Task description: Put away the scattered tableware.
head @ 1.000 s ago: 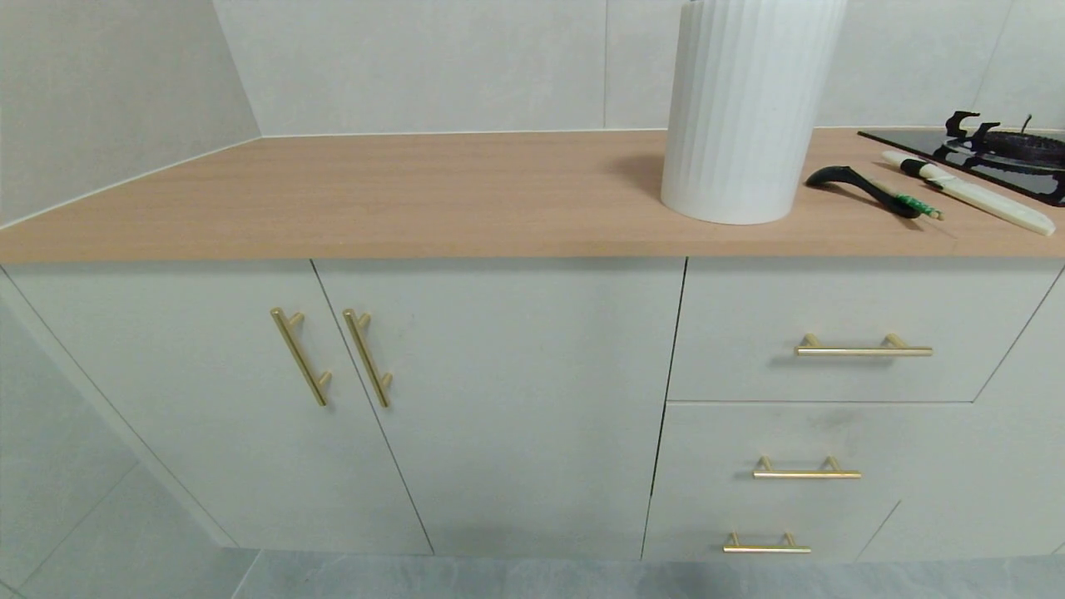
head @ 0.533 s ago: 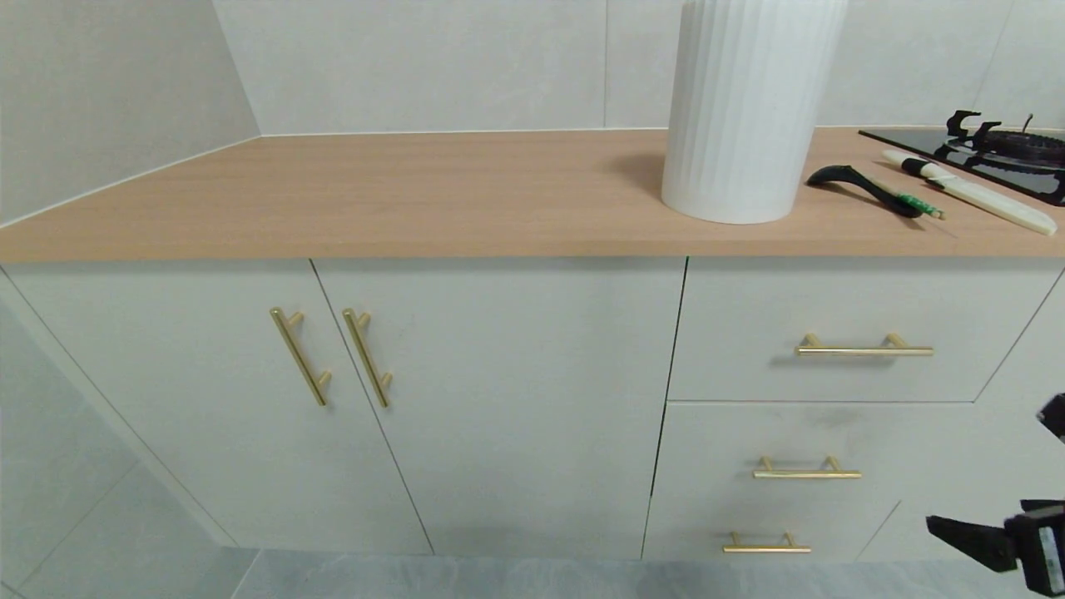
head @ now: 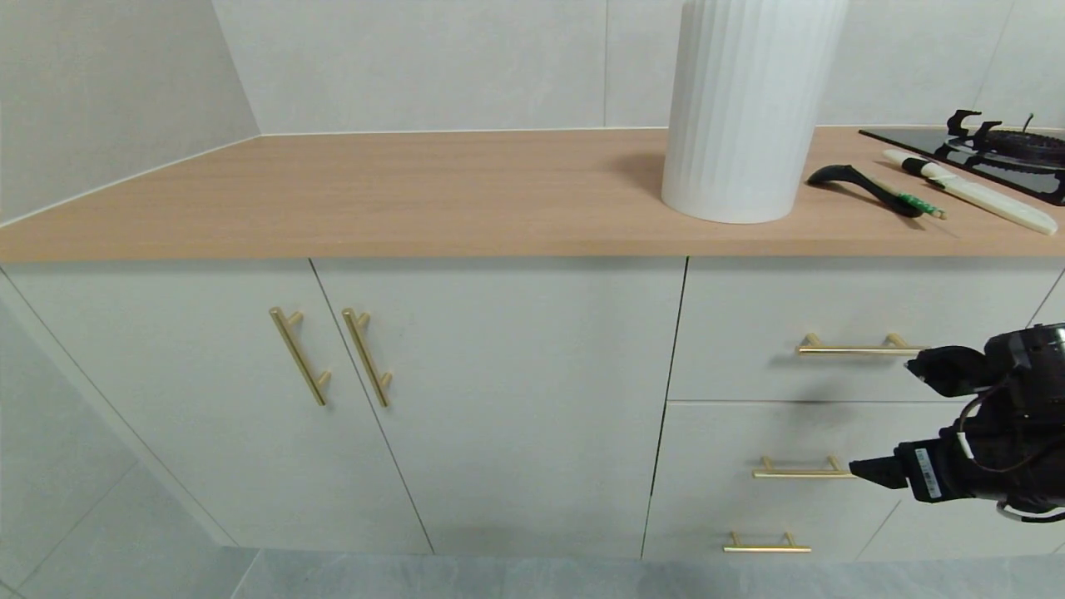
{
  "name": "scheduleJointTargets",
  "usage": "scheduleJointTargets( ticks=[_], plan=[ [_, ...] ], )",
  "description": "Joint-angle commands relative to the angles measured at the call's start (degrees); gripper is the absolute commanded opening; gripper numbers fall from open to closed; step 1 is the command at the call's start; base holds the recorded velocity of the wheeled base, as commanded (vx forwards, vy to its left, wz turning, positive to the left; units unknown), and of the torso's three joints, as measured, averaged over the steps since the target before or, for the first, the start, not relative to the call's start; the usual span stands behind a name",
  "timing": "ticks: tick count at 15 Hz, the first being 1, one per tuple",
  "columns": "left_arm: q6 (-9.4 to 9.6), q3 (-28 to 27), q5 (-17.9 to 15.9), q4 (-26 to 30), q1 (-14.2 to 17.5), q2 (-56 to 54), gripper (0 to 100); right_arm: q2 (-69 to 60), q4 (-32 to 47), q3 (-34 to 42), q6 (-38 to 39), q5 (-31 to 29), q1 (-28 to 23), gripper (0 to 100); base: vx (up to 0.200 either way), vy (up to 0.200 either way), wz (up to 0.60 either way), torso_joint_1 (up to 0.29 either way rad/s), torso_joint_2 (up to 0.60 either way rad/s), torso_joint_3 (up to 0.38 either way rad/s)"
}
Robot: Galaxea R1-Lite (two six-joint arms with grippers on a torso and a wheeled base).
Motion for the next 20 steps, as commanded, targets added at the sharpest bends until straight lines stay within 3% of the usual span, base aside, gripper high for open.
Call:
scheduleJointTargets(
  ticks=[1,9,17,20],
  plan=[
    [-0.11,0.0,0.0,0.0,0.0,0.1,100,8.3,-3.9,1.1,0.0,-2.1,0.4,100,0.000,0.000,0.00,0.000,0.00,0.000],
    [-0.02,0.0,0.0,0.0,0.0,0.1,100,23.0,-24.3,3.1,3.6,-7.7,0.4,100,0.000,0.000,0.00,0.000,0.00,0.000],
    [-0.11,0.0,0.0,0.0,0.0,0.1,100,31.8,-40.0,4.1,6.0,-10.8,1.2,100,0.000,0.000,0.00,0.000,0.00,0.000],
    [-0.11,0.0,0.0,0.0,0.0,0.1,100,33.8,-42.5,4.3,5.9,-11.0,1.3,100,0.000,0.000,0.00,0.000,0.00,0.000]
  ],
)
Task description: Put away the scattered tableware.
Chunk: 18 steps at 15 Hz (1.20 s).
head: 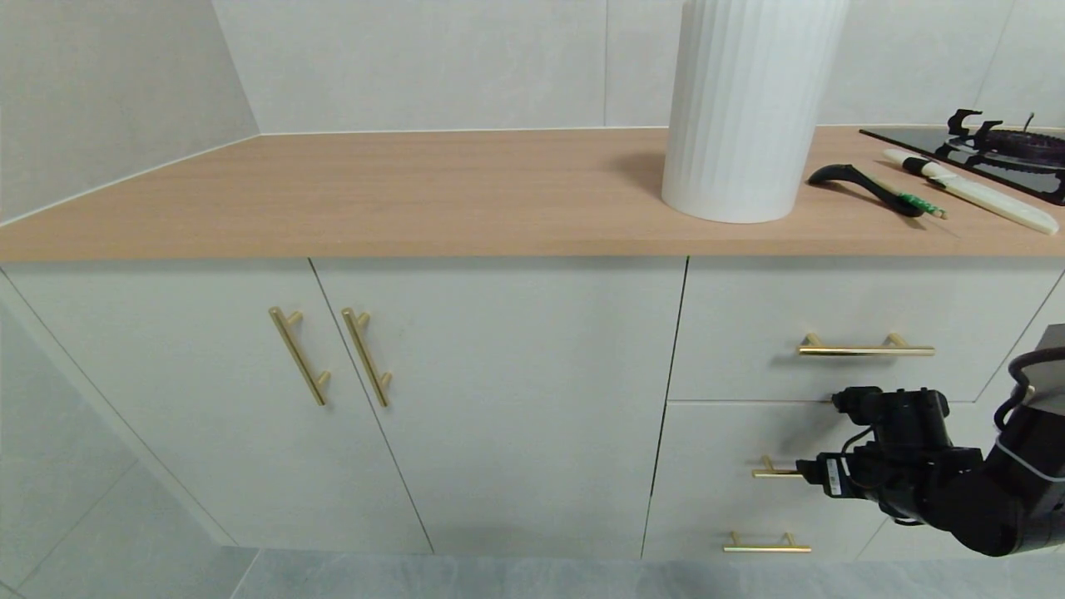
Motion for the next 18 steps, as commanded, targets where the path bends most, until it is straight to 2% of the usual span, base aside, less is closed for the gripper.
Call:
scheduleJointTargets(
  ticks=[1,6,12,16,18],
  plan=[
    [-0.08,0.0,0.0,0.0,0.0,0.1,100,2.1,-0.5,-0.1,0.0,-0.6,0.2,100,0.000,0.000,0.00,0.000,0.00,0.000],
    [0.00,0.0,0.0,0.0,0.0,0.1,100,6.5,-9.4,0.1,-0.2,-4.4,0.2,100,0.000,0.000,0.00,0.000,0.00,0.000],
    [0.00,0.0,0.0,0.0,0.0,0.1,100,5.0,-9.6,1.7,-0.5,-4.1,0.2,100,0.000,0.000,0.00,0.000,0.00,0.000],
    [0.00,0.0,0.0,0.0,0.0,0.1,100,2.8,-5.4,2.6,-0.6,-3.6,0.8,100,0.000,0.000,0.00,0.000,0.00,0.000],
    [0.00,0.0,0.0,0.0,0.0,0.1,100,-0.6,1.4,2.9,-1.1,-2.2,0.8,100,0.000,0.000,0.00,0.000,0.00,0.000]
  ],
)
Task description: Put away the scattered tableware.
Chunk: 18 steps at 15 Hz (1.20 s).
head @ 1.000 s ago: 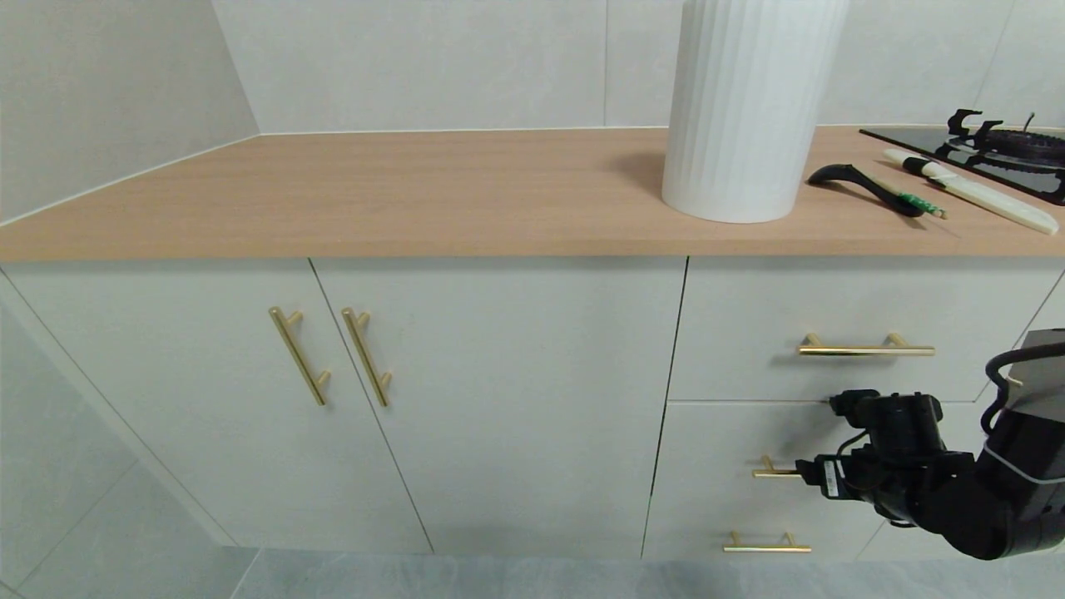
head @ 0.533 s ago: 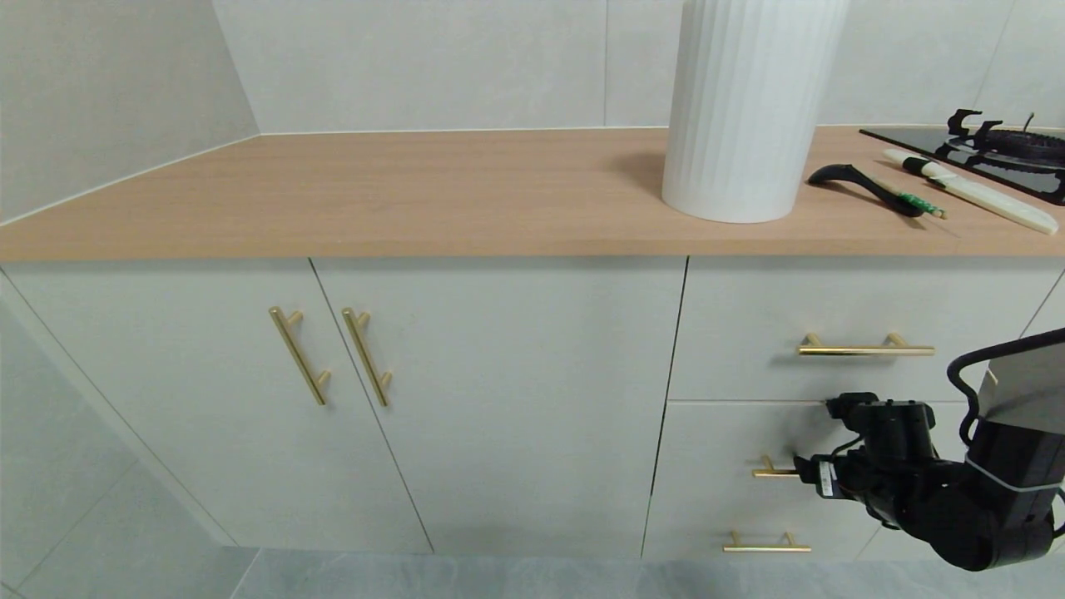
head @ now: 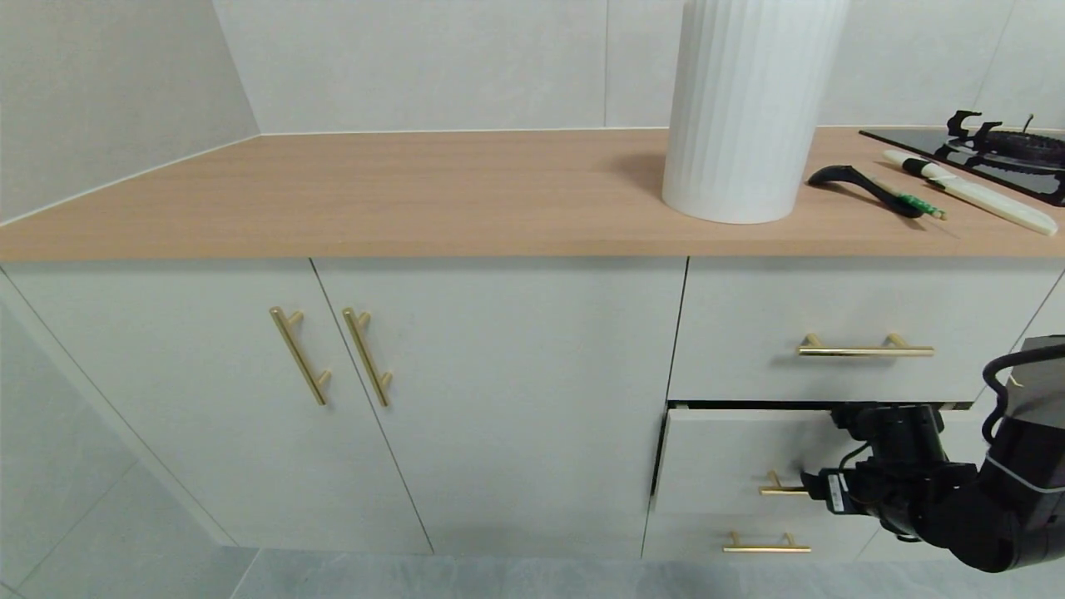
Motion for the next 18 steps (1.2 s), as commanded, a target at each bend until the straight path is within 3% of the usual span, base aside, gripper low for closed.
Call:
scheduleJointTargets(
  ticks=[1,3,4,7,10,13,18],
  plan=[
    [-0.08,0.0,0.0,0.0,0.0,0.1,100,-6.5,6.3,0.6,-1.4,1.5,0.1,100,0.000,0.000,0.00,0.000,0.00,0.000],
    [0.00,0.0,0.0,0.0,0.0,0.1,100,-12.6,12.6,0.6,-2.5,2.8,0.3,100,0.000,0.000,0.00,0.000,0.00,0.000],
    [0.00,0.0,0.0,0.0,0.0,0.1,100,-27.0,29.2,-1.2,-2.7,6.4,2.0,100,0.000,0.000,0.00,0.000,0.00,0.000],
    [0.00,0.0,0.0,0.0,0.0,0.1,100,-47.1,56.8,-10.2,-2.6,10.8,5.4,100,0.000,0.000,0.00,0.000,0.00,0.000],
    [0.00,0.0,0.0,0.0,0.0,0.1,100,-52.2,59.7,-12.2,-2.5,10.6,6.1,100,0.000,0.000,0.00,0.000,0.00,0.000],
    [0.00,0.0,0.0,0.0,0.0,0.1,100,-48.0,54.8,-11.7,-1.0,10.7,6.1,100,0.000,0.000,0.00,0.000,0.00,0.000],
    [0.00,0.0,0.0,0.0,0.0,0.1,100,-35.3,37.9,-6.4,1.3,9.5,6.6,100,0.000,0.000,0.00,0.000,0.00,0.000]
  ],
)
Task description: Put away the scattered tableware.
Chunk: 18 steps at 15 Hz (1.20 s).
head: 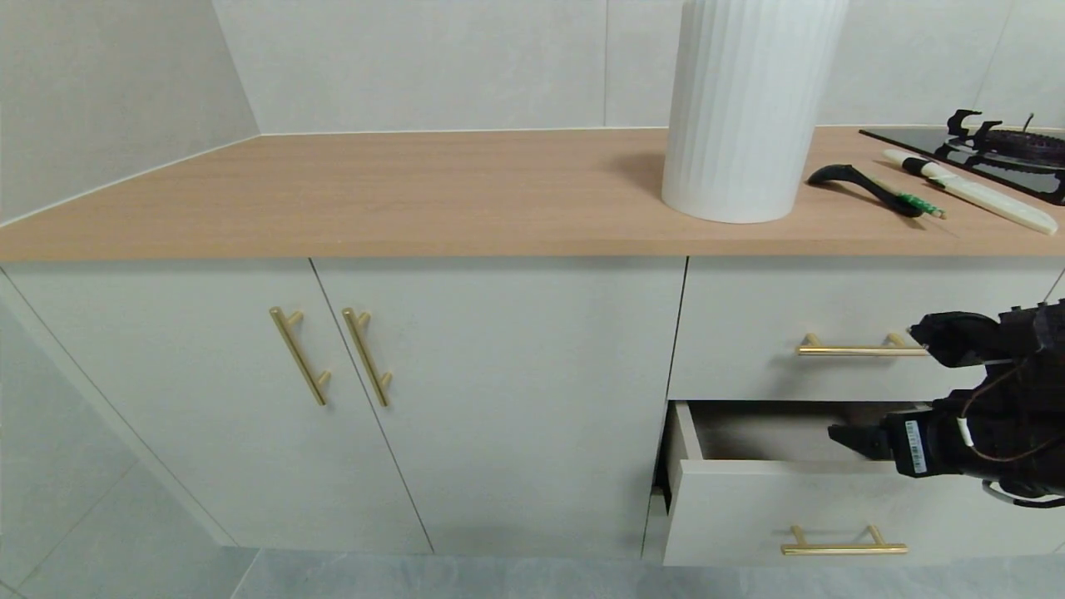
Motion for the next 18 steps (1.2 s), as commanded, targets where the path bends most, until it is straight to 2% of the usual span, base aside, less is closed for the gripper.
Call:
scheduleJointTargets(
  ticks=[1,6,14,18],
  plan=[
    [0.00,0.0,0.0,0.0,0.0,0.1,100,6.9,-4.8,2.2,0.2,-0.9,0.3,100,0.000,0.000,0.00,0.000,0.00,0.000],
    [0.00,0.0,0.0,0.0,0.0,0.1,100,11.9,-11.6,3.4,2.9,-4.4,2.7,100,0.000,0.000,0.00,0.000,0.00,0.000],
    [0.00,0.0,0.0,0.0,0.0,0.1,100,17.1,-18.5,3.6,4.5,-8.3,2.8,100,0.000,0.000,0.00,0.000,0.00,0.000],
    [0.00,0.0,0.0,0.0,0.0,0.1,100,18.2,-19.2,3.9,4.5,-9.6,2.8,100,0.000,0.000,0.00,0.000,0.00,0.000]
  ],
)
